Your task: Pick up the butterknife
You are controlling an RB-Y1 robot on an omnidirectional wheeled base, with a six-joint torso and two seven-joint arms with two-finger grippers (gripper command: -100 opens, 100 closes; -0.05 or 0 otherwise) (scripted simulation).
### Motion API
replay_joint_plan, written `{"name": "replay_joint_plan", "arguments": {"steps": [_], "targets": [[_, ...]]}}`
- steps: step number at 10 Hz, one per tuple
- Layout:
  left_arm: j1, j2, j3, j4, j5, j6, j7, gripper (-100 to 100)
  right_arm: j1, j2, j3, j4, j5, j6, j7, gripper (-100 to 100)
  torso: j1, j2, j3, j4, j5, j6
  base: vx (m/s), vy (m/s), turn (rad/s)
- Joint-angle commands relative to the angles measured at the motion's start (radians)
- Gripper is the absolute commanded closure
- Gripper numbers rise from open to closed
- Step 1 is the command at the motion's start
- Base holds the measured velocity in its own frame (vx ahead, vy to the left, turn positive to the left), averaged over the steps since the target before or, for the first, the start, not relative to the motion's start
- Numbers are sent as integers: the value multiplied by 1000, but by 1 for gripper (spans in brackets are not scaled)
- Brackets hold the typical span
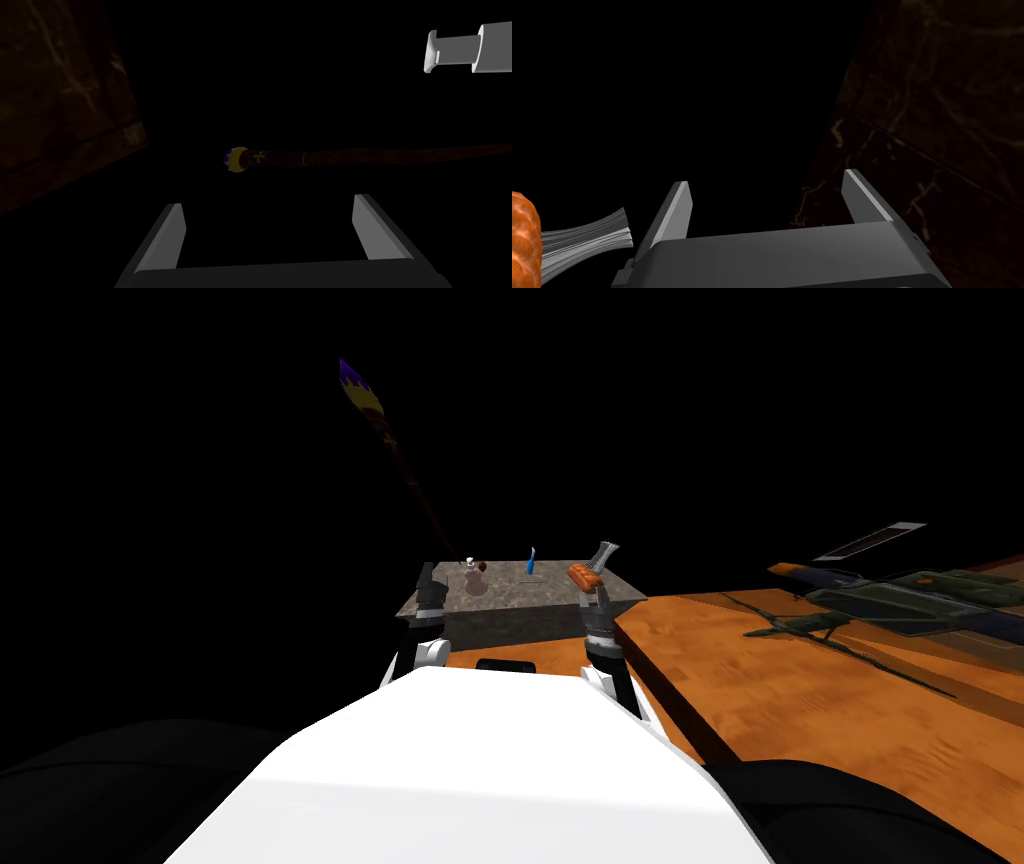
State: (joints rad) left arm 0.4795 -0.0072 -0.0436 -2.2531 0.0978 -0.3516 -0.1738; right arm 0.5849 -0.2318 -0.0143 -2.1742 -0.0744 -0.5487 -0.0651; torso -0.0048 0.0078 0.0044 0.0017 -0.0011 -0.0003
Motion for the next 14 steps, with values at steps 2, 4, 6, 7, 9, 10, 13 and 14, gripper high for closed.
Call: {"name": "replay_joint_plan", "arguments": {"steps": [2,4,6,7,9,10,13,14], "targets": [[0,0,0,0,0,0,0,0,20,-76,20,16,23,12,-7,-100,0,0,0,0,0,1,-119,-50,90],[0,0,0,0,0,0,0,0,32,-127,32,33,38,16,-12,-100,1,-2,-1,0,0,0,-88,-36,125],[0,0,0,0,0,0,0,0,43,-178,44,52,55,19,-17,-100,2,-3,-1,0,0,1,-95,-46,106],[0,0,0,0,0,0,0,0,43,-194,44,52,55,19,-17,-100,0,-1,-1,0,0,0,-96,-51,104],[0,0,0,0,0,0,0,0,54,-248,57,72,73,23,-23,-100,2,-2,-1,0,0,0,-89,-25,142],[0,0,0,0,0,0,0,0,65,-285,71,93,92,27,-28,-100,2,-3,-1,0,0,1,-112,-33,225],[0,0,0,0,0,0,0,0,75,-360,85,116,113,31,-33,-100,0,-2,-1,0,0,0,-89,-34,118],[0,0,0,0,0,0,0,0,84,-398,99,139,136,36,-37,-100,1,-3,-1,0,0,1,-105,-7,217]]}}
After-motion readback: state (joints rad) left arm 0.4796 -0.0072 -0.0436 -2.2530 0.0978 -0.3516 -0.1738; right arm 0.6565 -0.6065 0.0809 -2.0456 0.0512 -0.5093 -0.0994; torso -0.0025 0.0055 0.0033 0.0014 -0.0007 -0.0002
